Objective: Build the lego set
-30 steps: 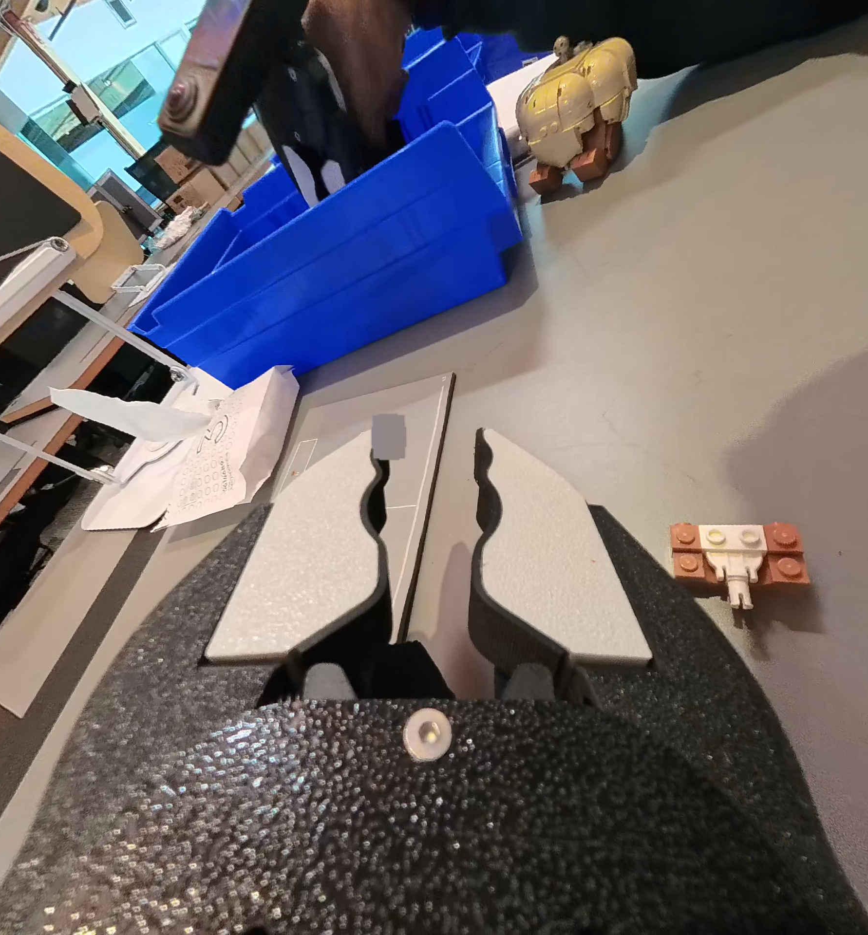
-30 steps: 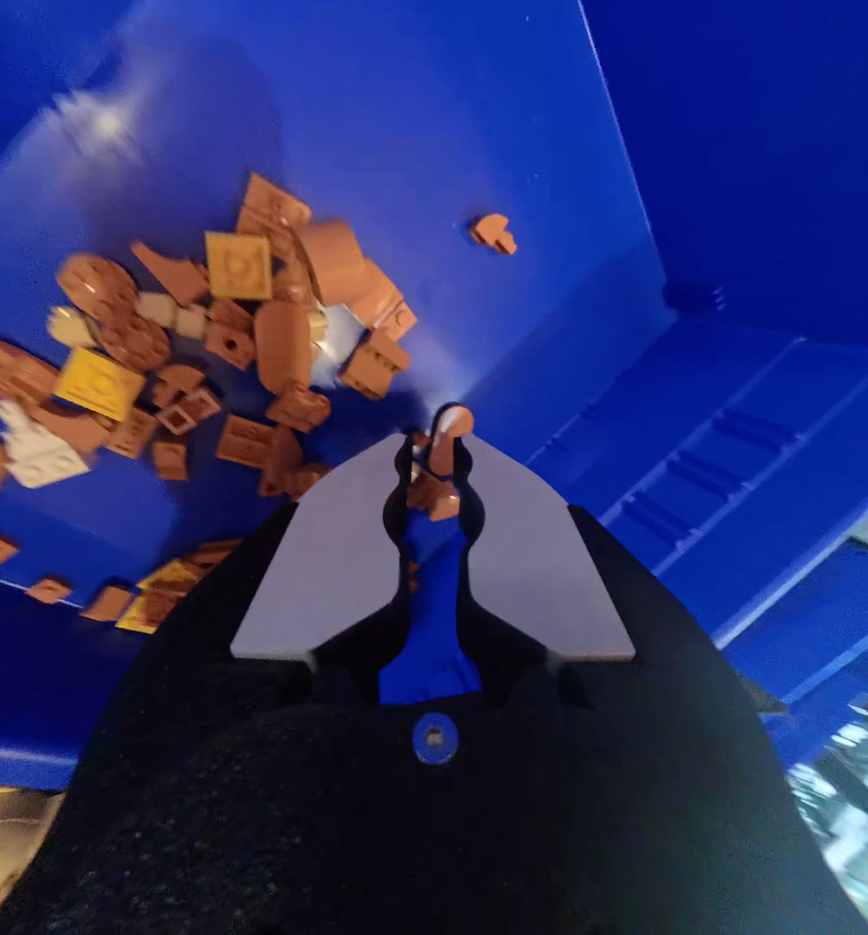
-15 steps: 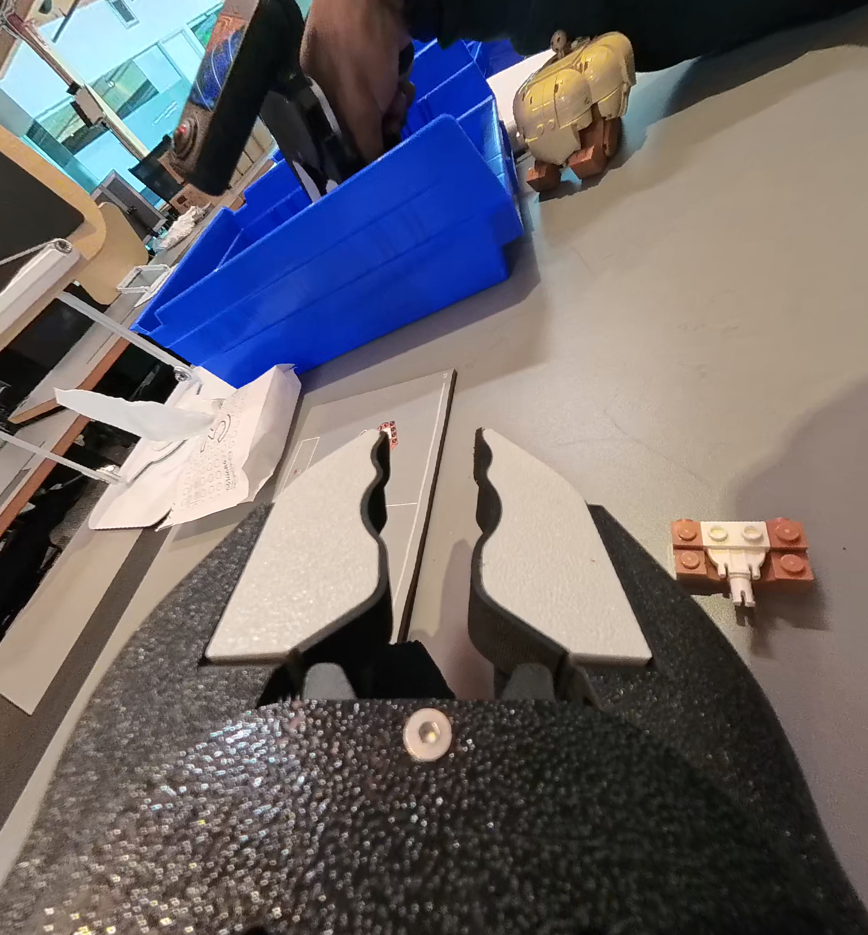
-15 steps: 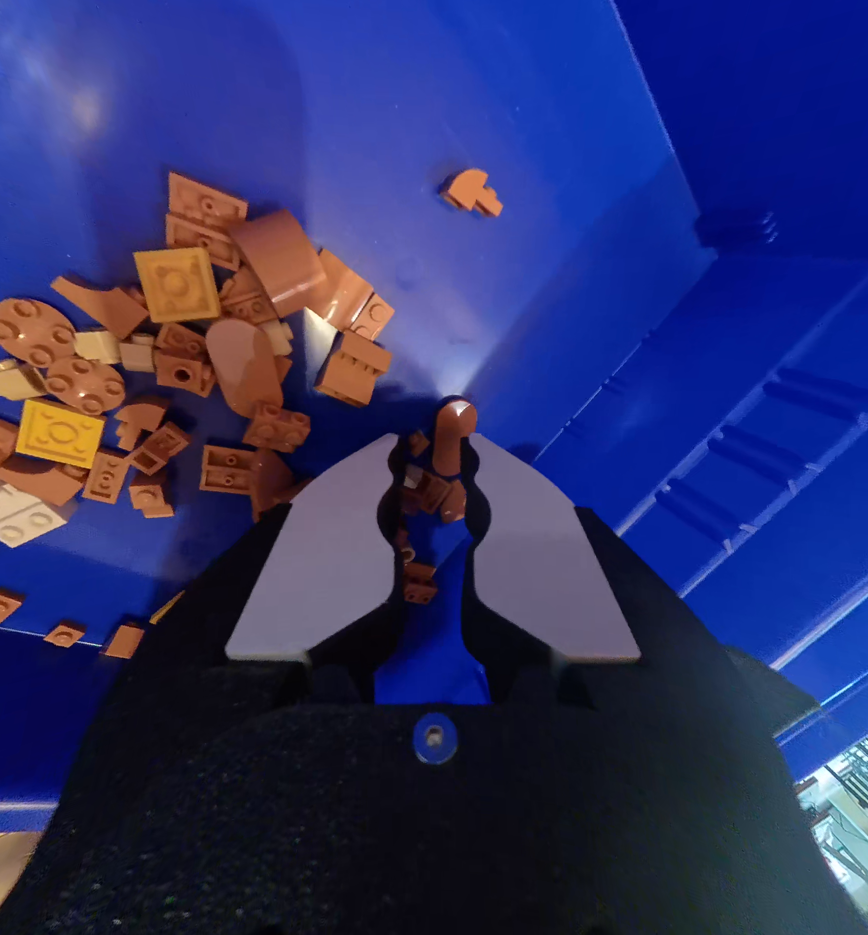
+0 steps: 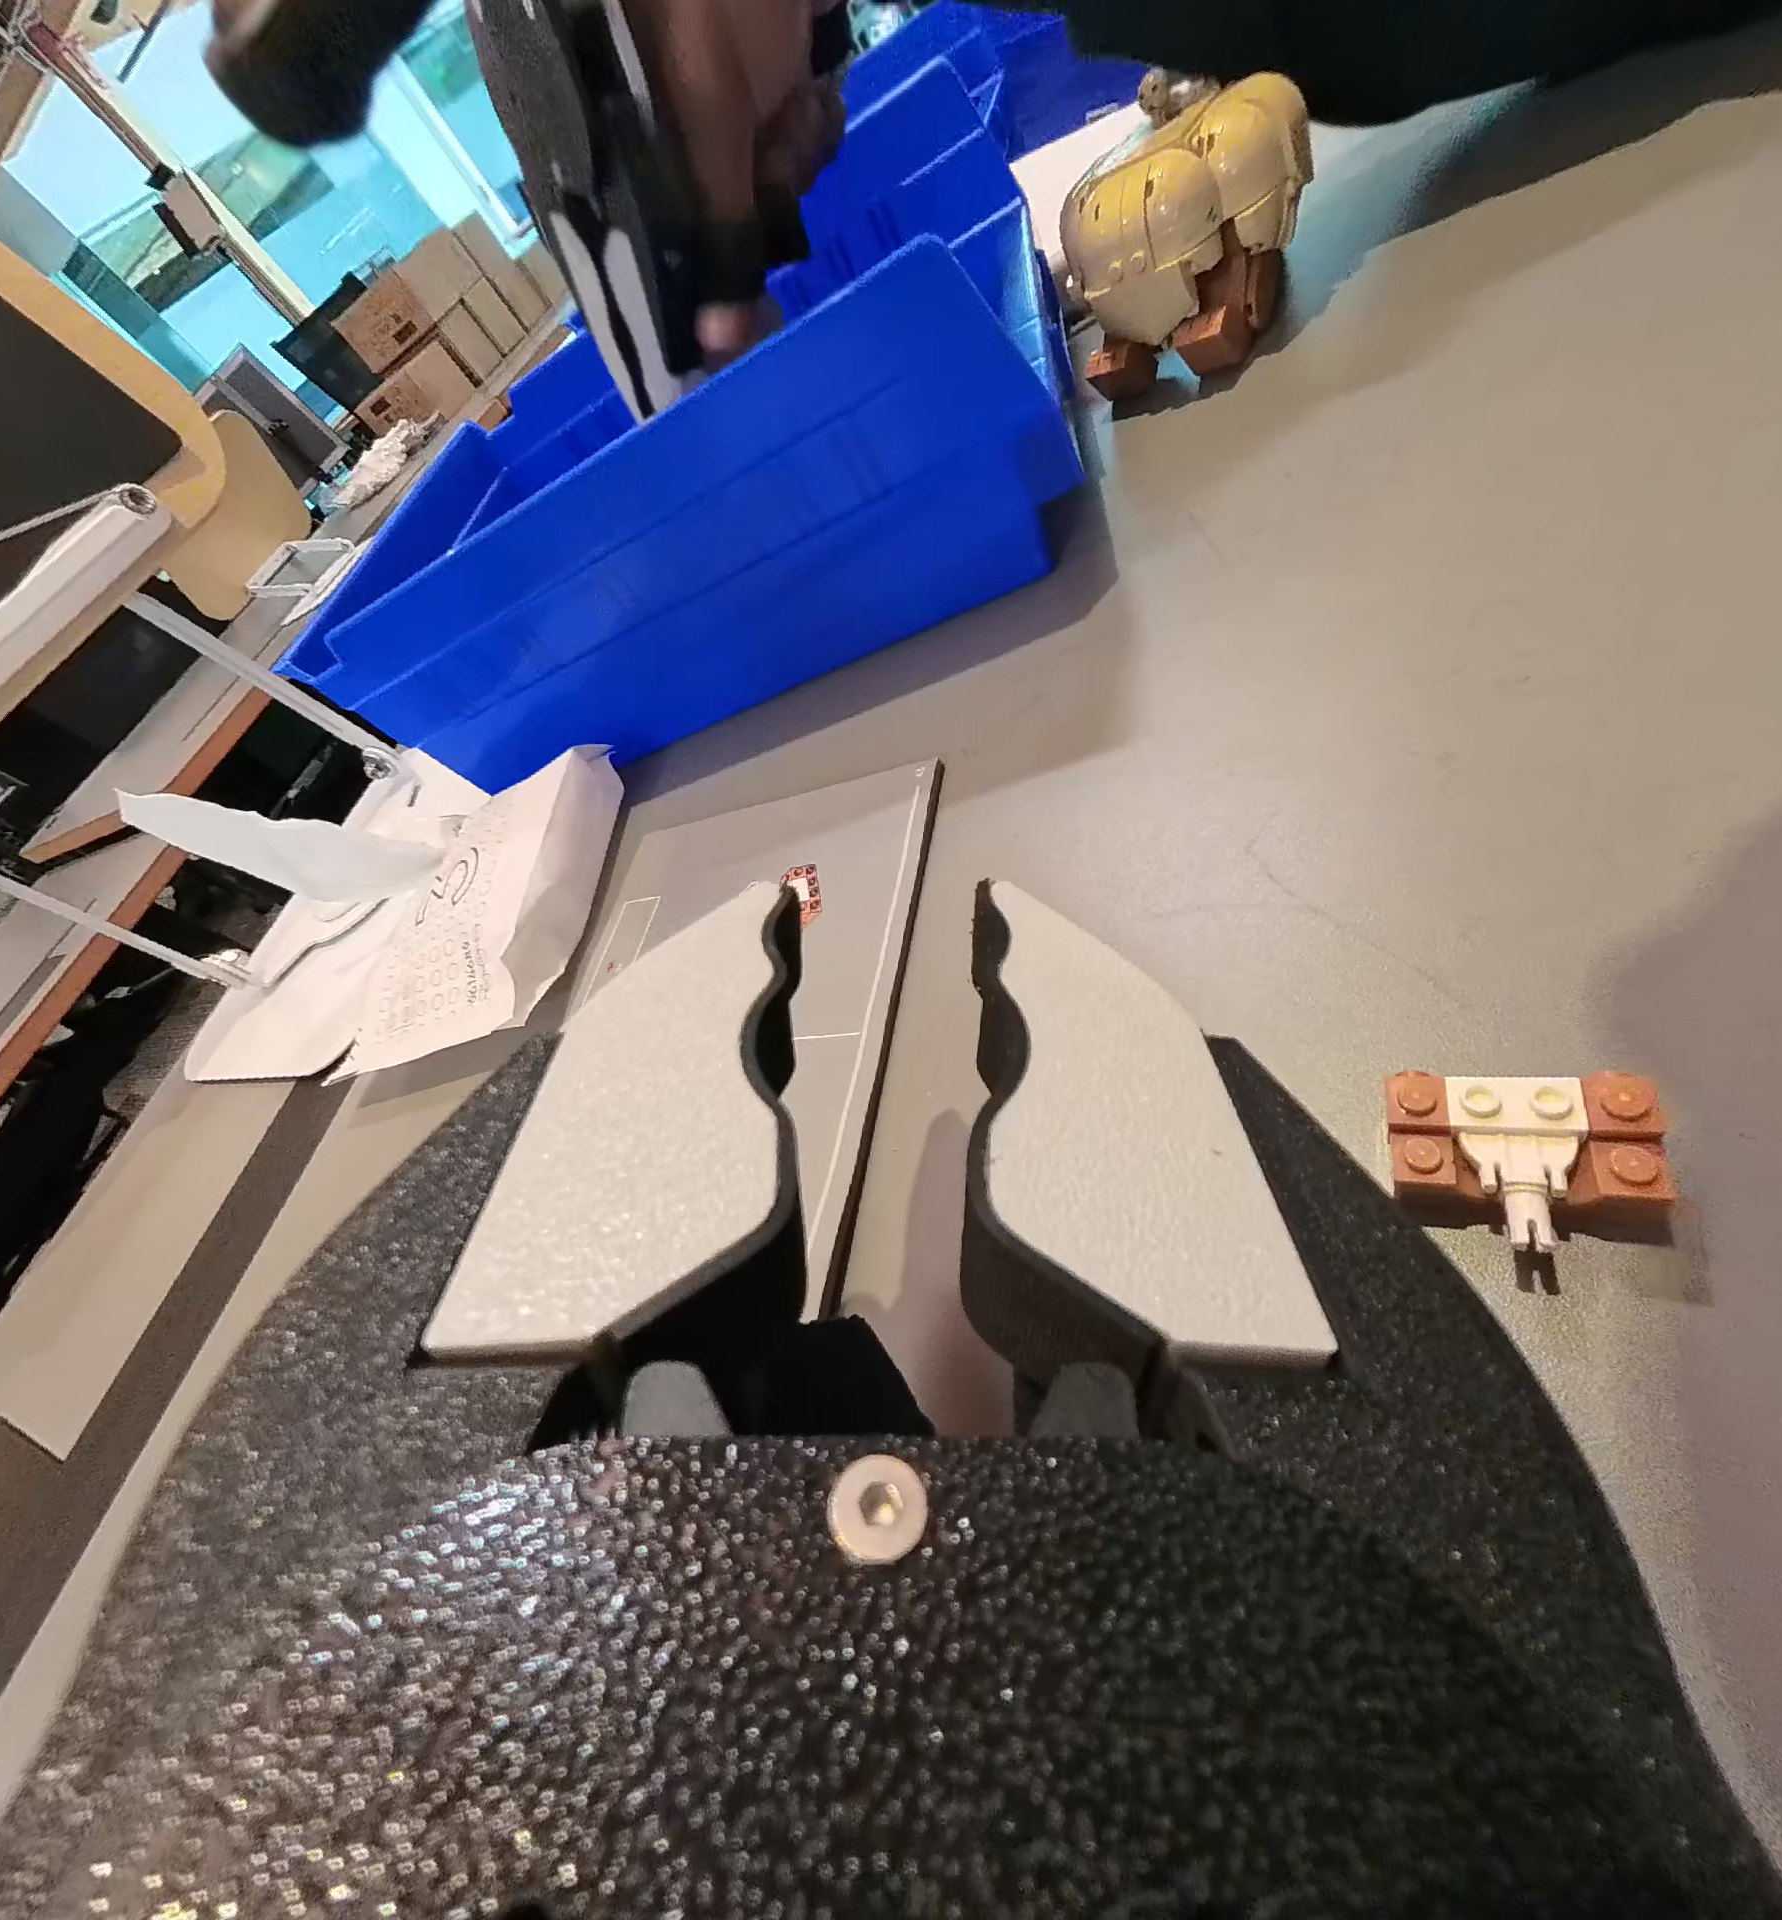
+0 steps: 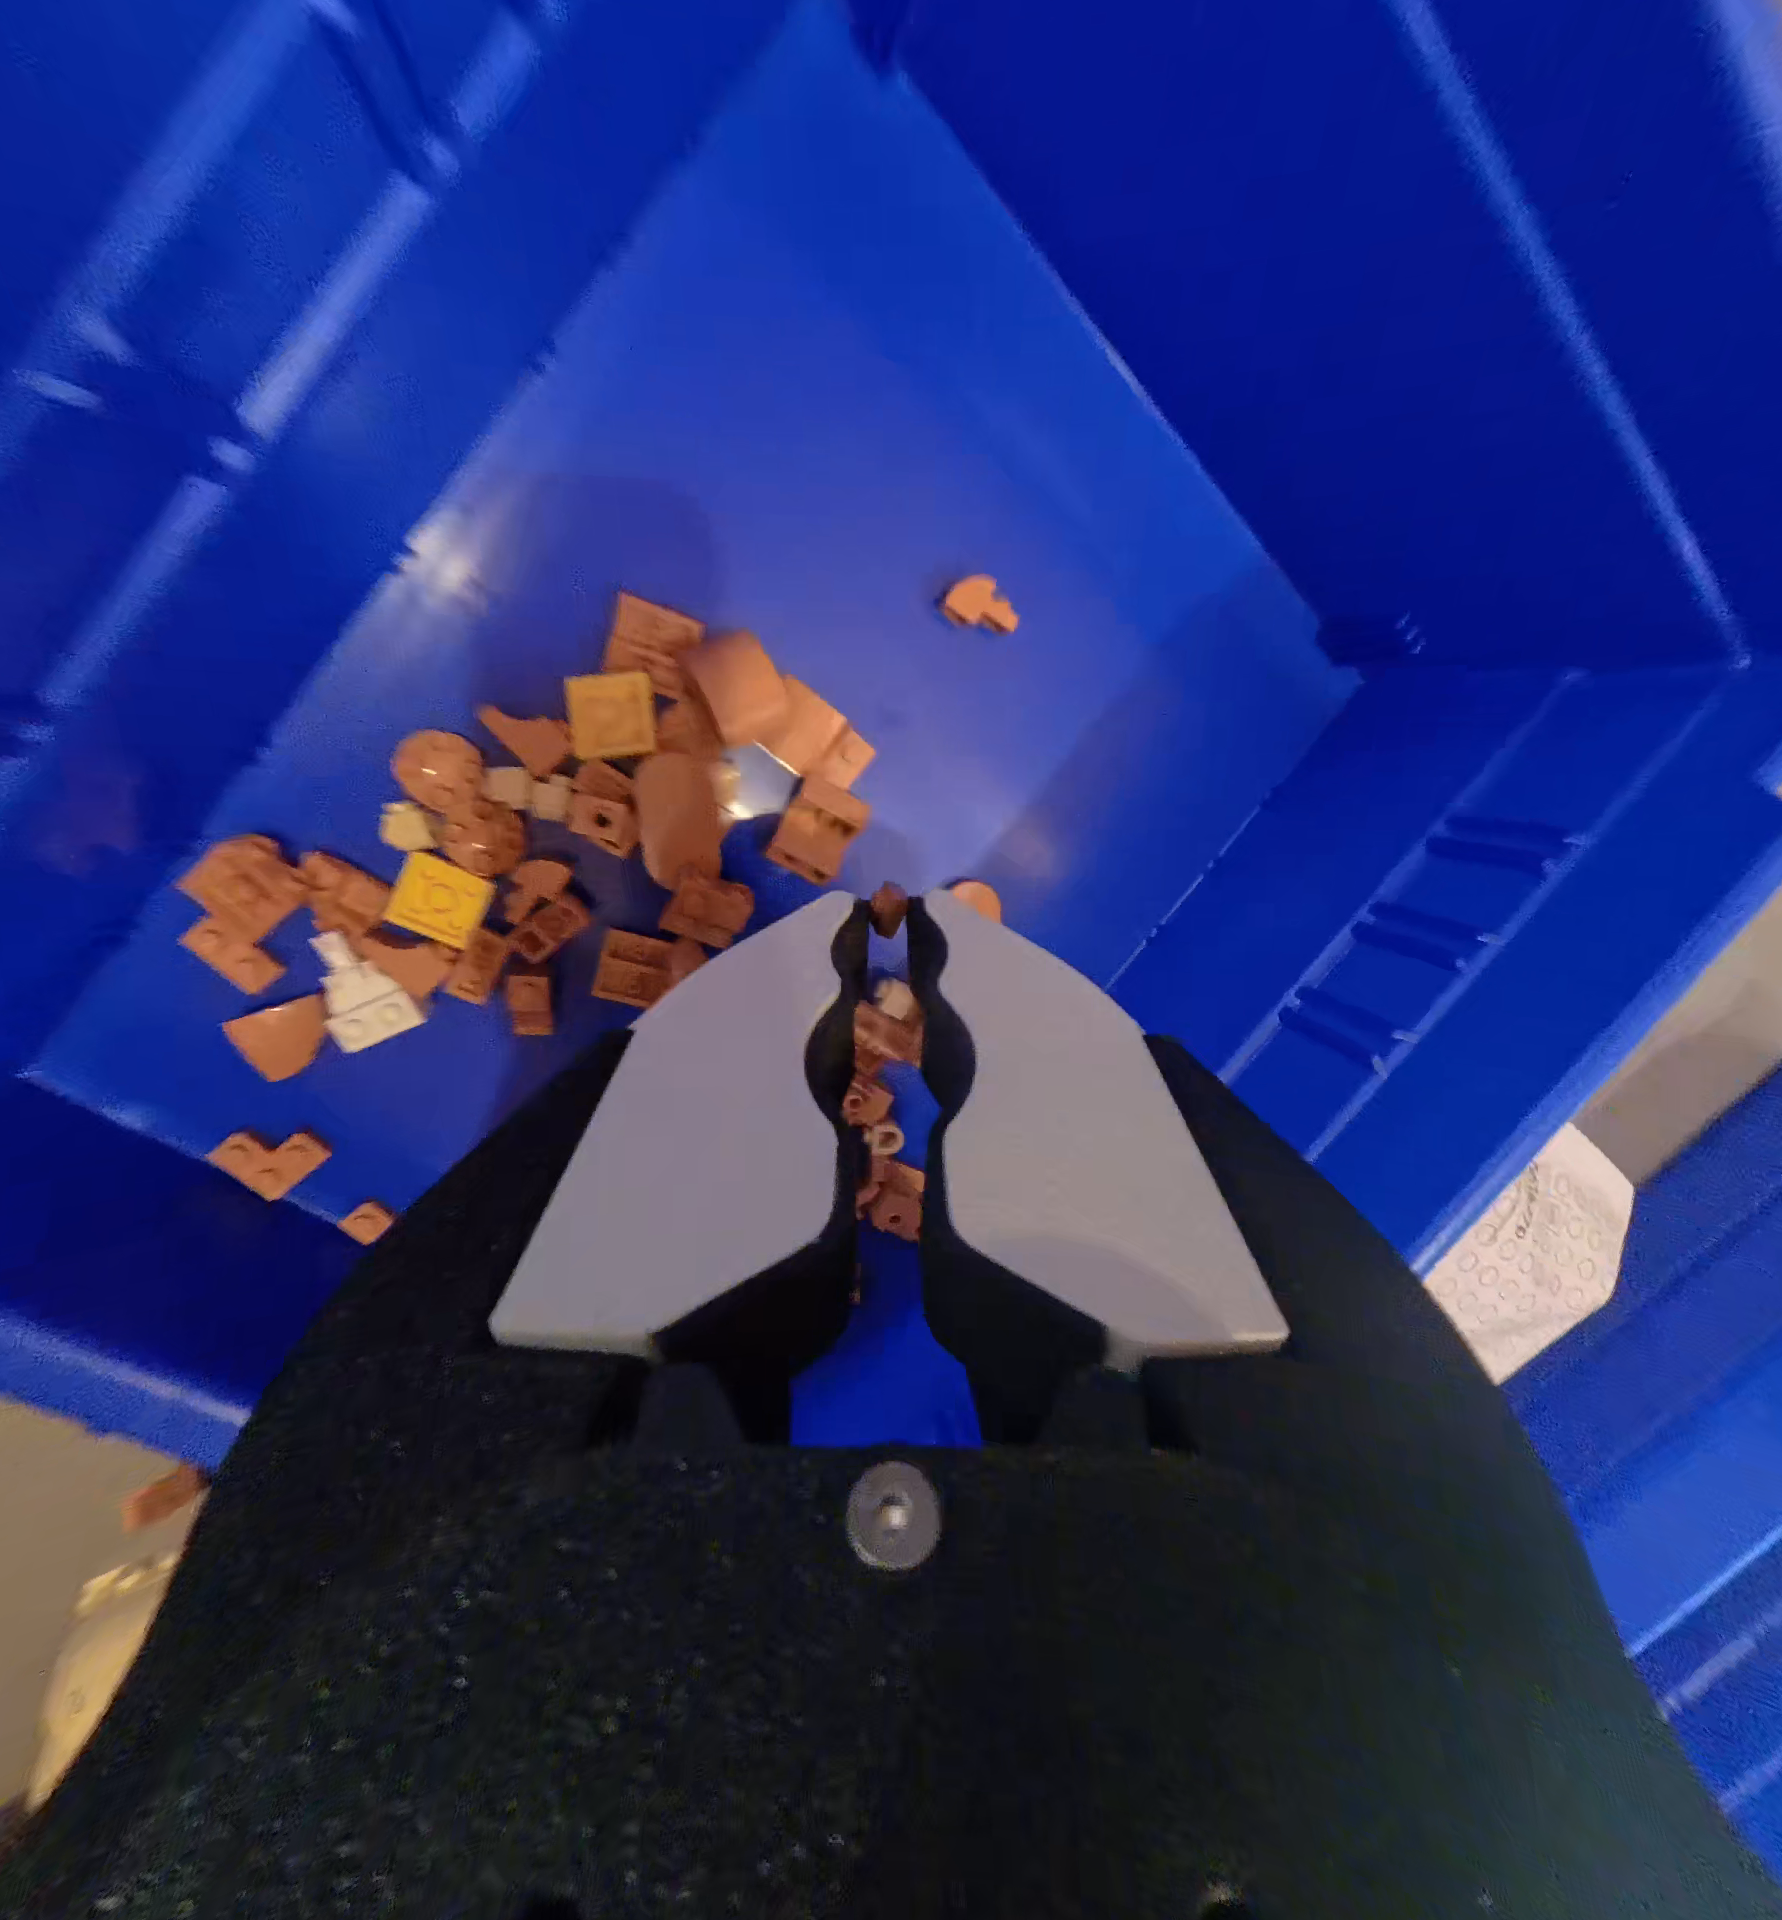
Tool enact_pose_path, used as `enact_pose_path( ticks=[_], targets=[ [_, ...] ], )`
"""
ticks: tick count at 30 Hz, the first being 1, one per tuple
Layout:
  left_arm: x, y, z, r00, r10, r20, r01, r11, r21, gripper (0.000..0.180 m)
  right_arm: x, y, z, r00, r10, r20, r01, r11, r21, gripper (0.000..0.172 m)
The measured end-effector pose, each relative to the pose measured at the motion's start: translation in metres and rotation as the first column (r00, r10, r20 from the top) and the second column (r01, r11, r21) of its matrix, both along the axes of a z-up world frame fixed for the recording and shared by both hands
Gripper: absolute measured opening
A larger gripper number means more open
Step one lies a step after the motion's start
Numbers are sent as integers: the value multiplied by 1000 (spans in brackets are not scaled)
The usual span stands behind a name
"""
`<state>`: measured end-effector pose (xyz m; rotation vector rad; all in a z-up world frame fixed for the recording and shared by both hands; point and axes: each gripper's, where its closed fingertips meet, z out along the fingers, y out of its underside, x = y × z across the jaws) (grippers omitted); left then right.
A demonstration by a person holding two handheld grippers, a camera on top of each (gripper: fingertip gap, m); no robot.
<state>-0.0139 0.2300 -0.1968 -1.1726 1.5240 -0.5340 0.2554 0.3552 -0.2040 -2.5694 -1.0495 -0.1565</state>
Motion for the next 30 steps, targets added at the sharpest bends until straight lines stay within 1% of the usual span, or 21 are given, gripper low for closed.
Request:
enact_pose_path(
  ticks=[3, 5, 8, 11, 13, 14, 15, 17, 19, 21, 24, 30],
  targets=[
    [-1, 1, 1, 1000, 2, 8, -2, 1000, -4, 31, -22, -9, 20, 992, 65, -105, -62, 998, 31, 7],
    [-1, 1, 2, 1000, 4, 12, -4, 1000, -5, 31, -52, -25, 30, 964, 186, -191, -184, 982, 33, 7],
    [-1, 1, 2, 1000, 5, 11, -5, 1000, 3, 31, -103, -62, 51, 868, 395, -301, -394, 917, 67, 7],
    [0, 0, 1, 1000, 5, 4, -6, 1000, 12, 31, -143, -95, 79, 763, 529, -371, -517, 844, 141, 7],
    [0, 0, 0, 1000, 6, 3, -6, 1000, 15, 31, -163, -118, 86, 704, 588, -398, -578, 800, 159, 7],
    [0, 0, 1, 1000, 7, 4, -7, 1000, 15, 31, -172, -131, 82, 685, 610, -398, -610, 779, 143, 7],
    [0, 0, 1, 1000, 8, 5, -8, 1000, 15, 31, -180, -142, 71, 680, 630, -374, -641, 759, 112, 7],
    [-1, 0, 1, 1000, 10, 7, -10, 1000, 15, 31, -191, -161, 41, 683, 666, -300, -693, 721, 23, 7],
    [-1, 0, 1, 1000, 11, 9, -11, 1000, 16, 31, -203, -180, 10, 669, 704, -239, -735, 674, -70, 7],
    [-1, 0, 1, 1000, 12, 9, -12, 1000, 16, 31, -211, -192, -12, 651, 735, -188, -758, 638, -134, 7],
    [-2, 1, 2, 1000, 16, 12, -17, 1000, 16, 31, -218, -201, -30, 636, 752, -175, -771, 610, -183, 7],
    [-3, 1, 2, 1000, 25, 11, -26, 1000, 15, 30, -208, -198, -47, 655, 742, -144, -750, 615, -243, 7]
  ],
)
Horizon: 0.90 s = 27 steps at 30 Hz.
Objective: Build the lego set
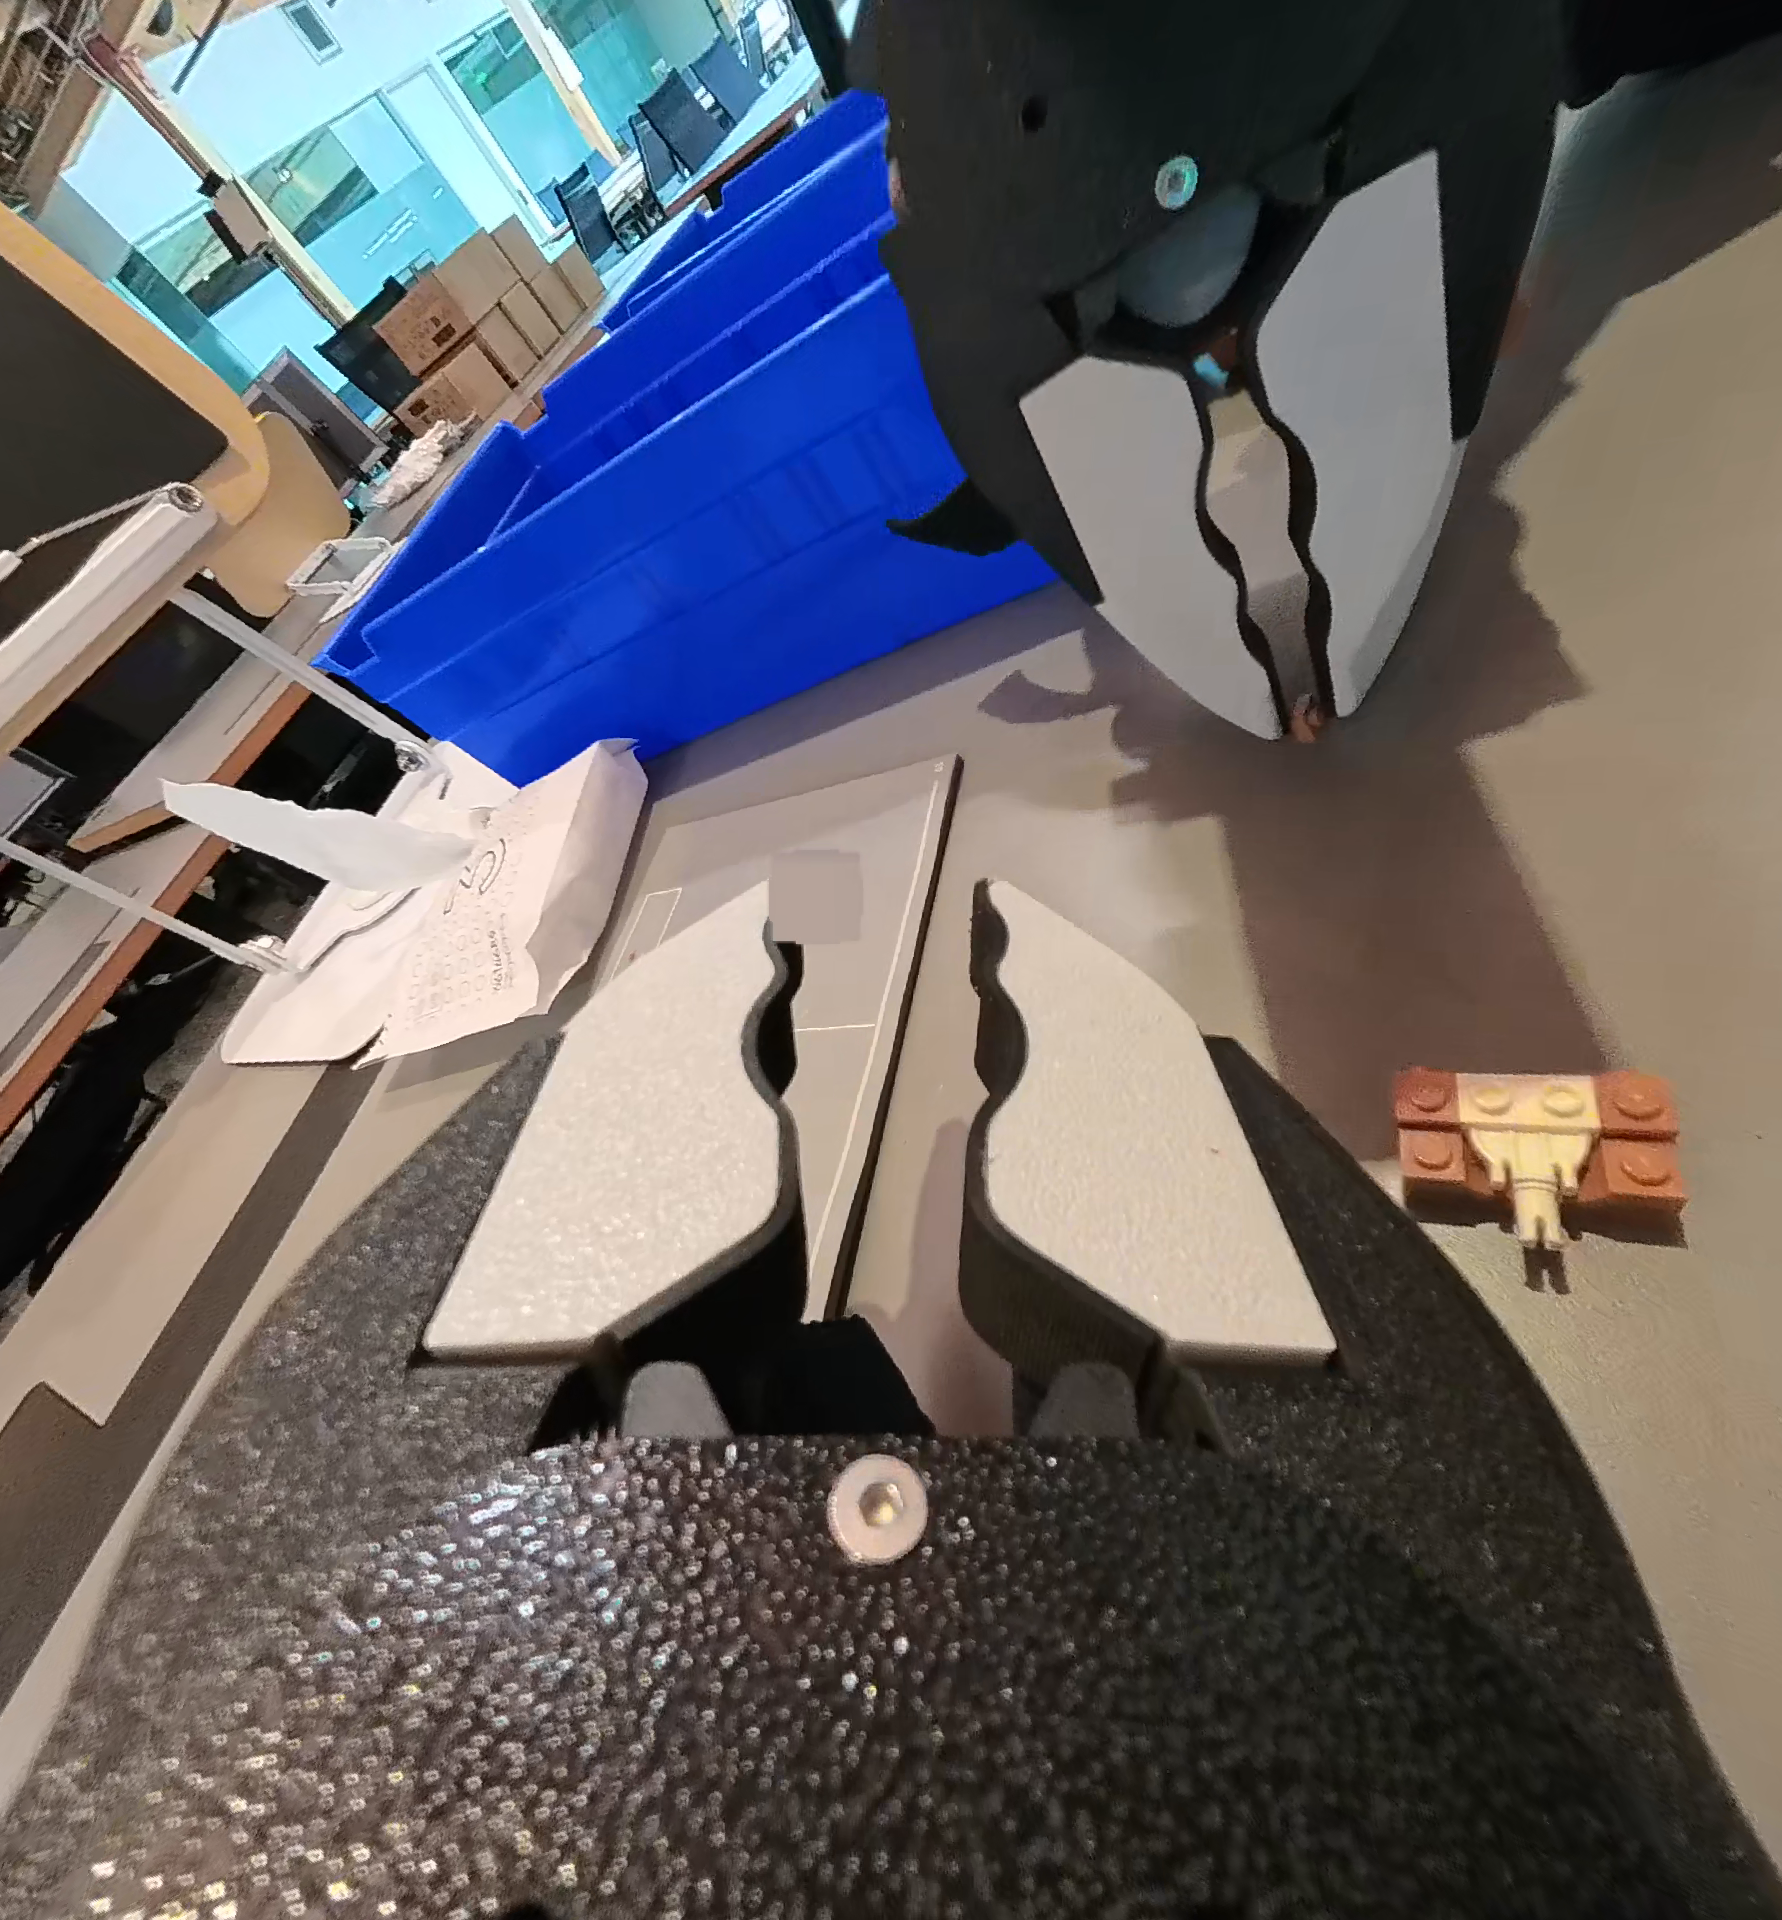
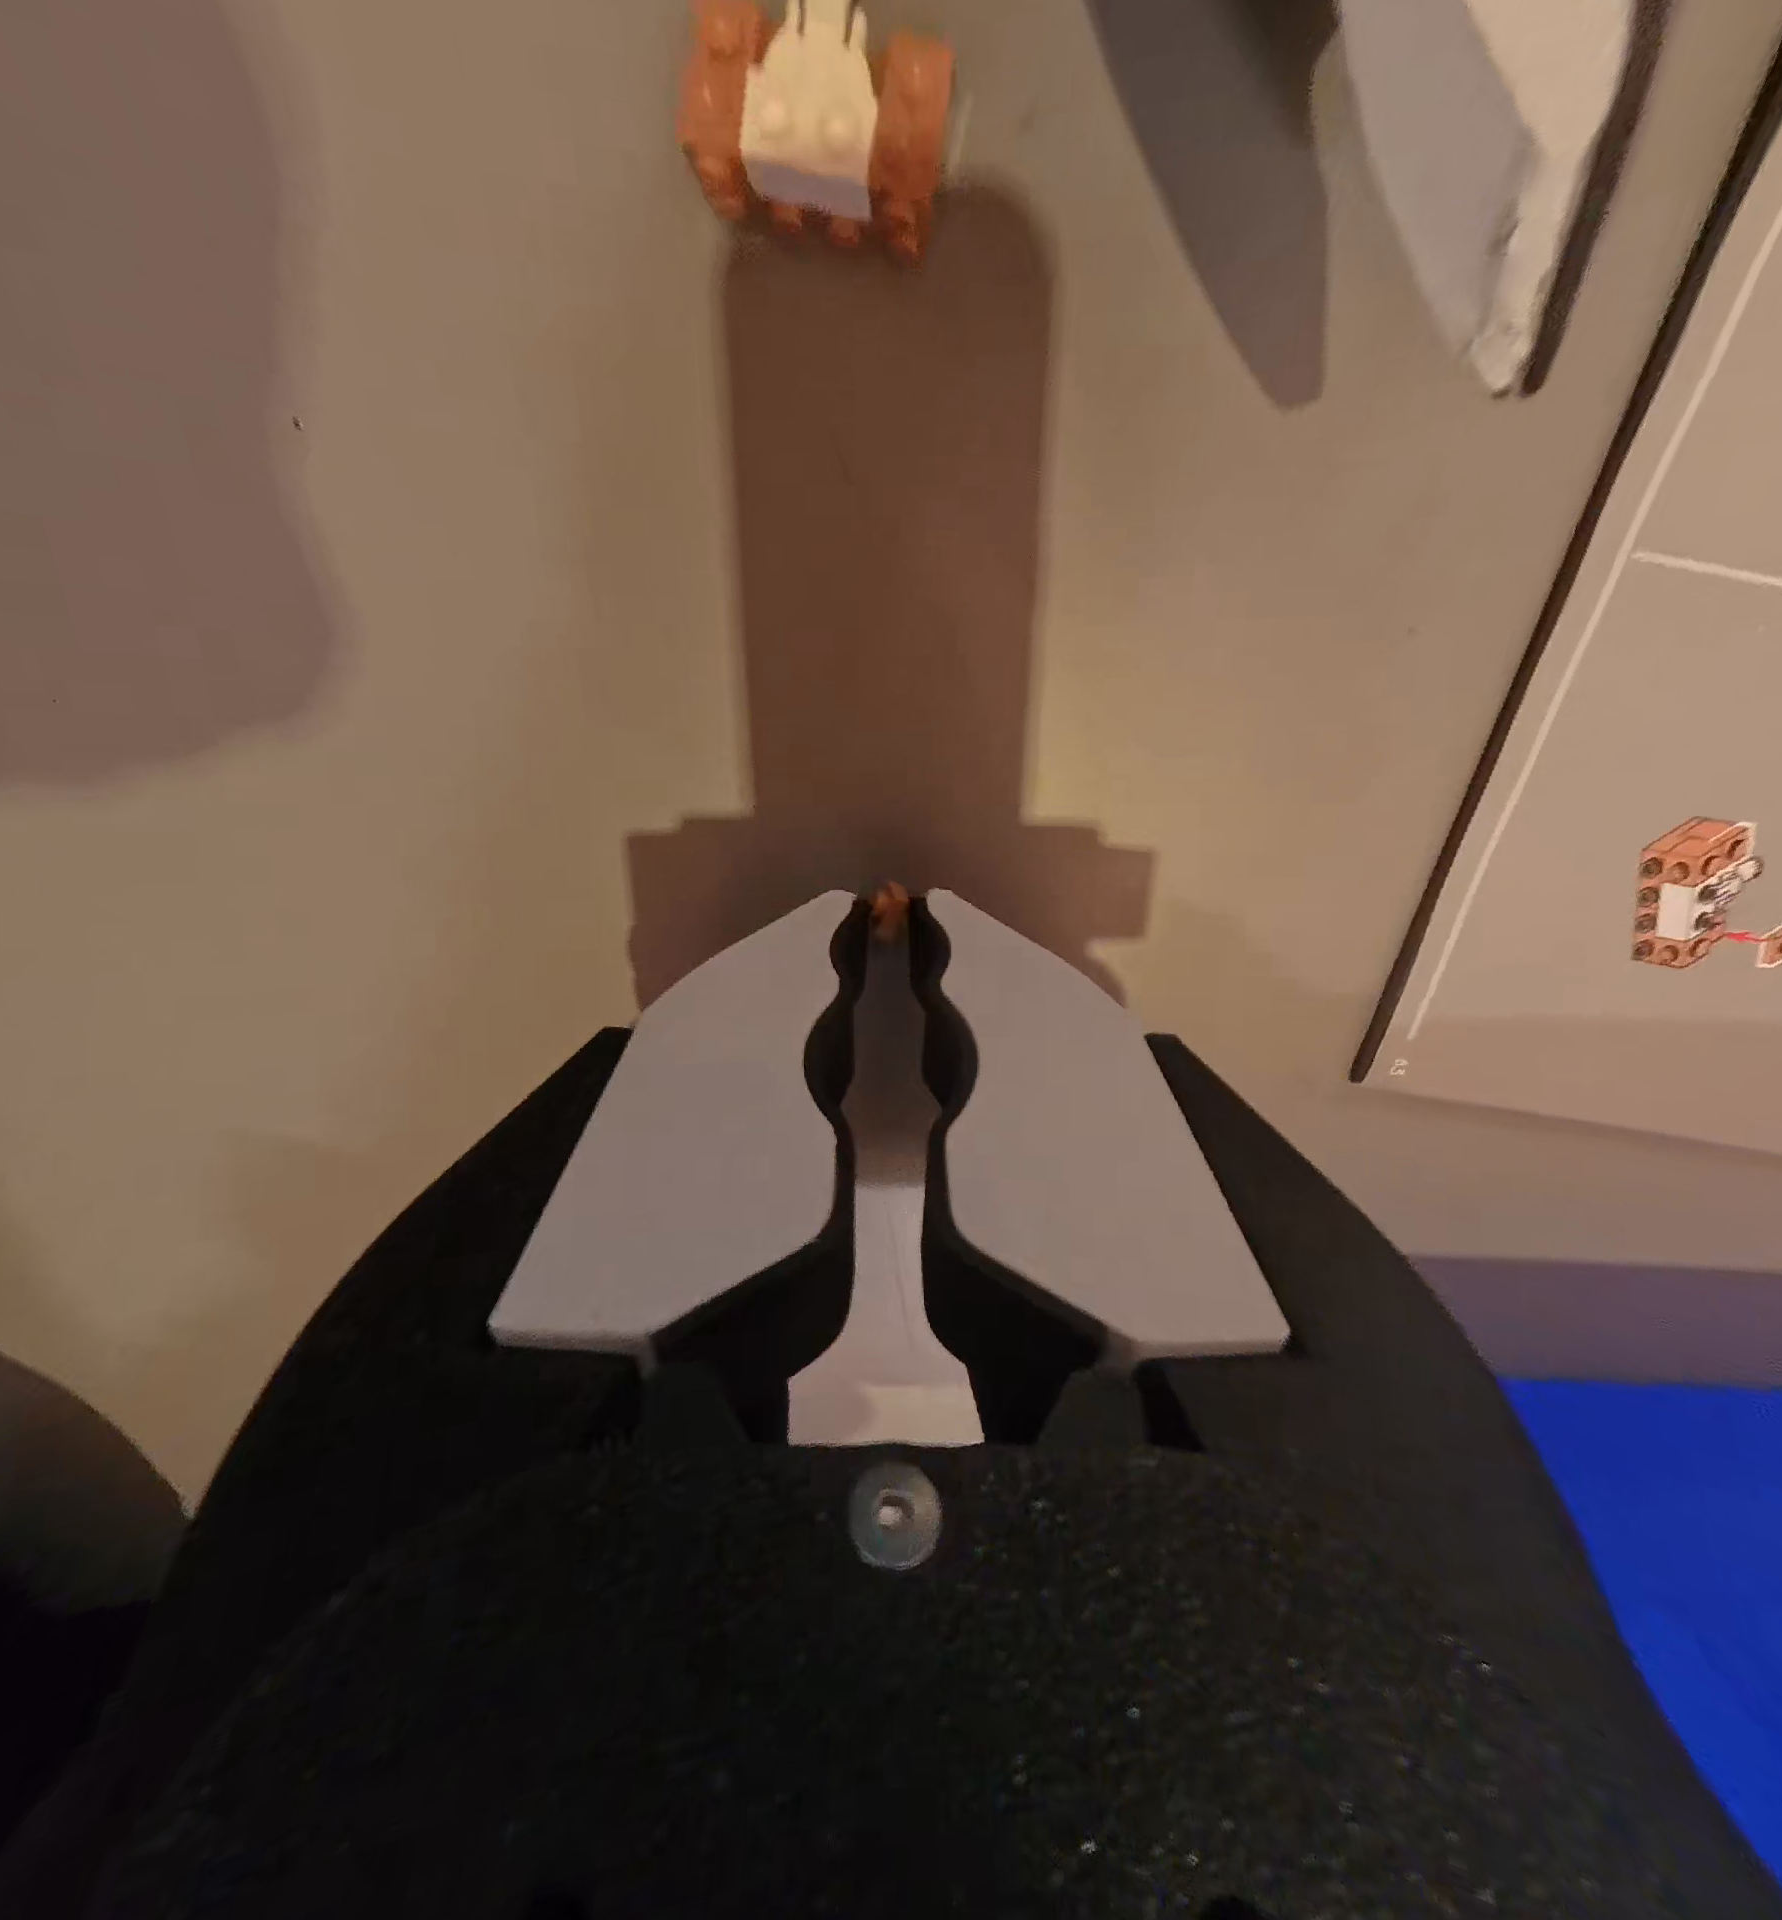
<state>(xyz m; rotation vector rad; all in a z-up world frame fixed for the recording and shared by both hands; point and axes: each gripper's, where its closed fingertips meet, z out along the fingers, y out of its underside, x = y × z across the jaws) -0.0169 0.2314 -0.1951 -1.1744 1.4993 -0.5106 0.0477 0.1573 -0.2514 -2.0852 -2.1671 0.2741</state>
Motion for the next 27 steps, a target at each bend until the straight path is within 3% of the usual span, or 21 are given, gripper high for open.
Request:
enact_pose_path(
  ticks=[11, 15, 18, 24, 27],
  targets=[
    [1, 3, -3, 999, 27, -17, -27, 1000, 6, 30, 5, -3, 6, 1000, 5, -10, -5, 1000, 0, 29],
    [1, 3, -2, 1000, 27, -16, -27, 1000, 7, 30, -1, -3, 36, 991, -1, -133, 0, 1000, -10, 30],
    [1, 3, -2, 1000, 26, -17, -26, 1000, 9, 30, 2, 6, 77, 955, -39, -294, 33, 999, -23, 30],
    [1, 4, -2, 999, 28, -16, -28, 1000, 7, 30, 68, 71, 153, 797, -240, -554, 271, 962, -28, 31],
    [1, 4, -2, 1000, 26, -12, -26, 1000, 11, 30, 120, 116, 147, 759, -385, -525, 461, 887, 17, 31]
  ],
)
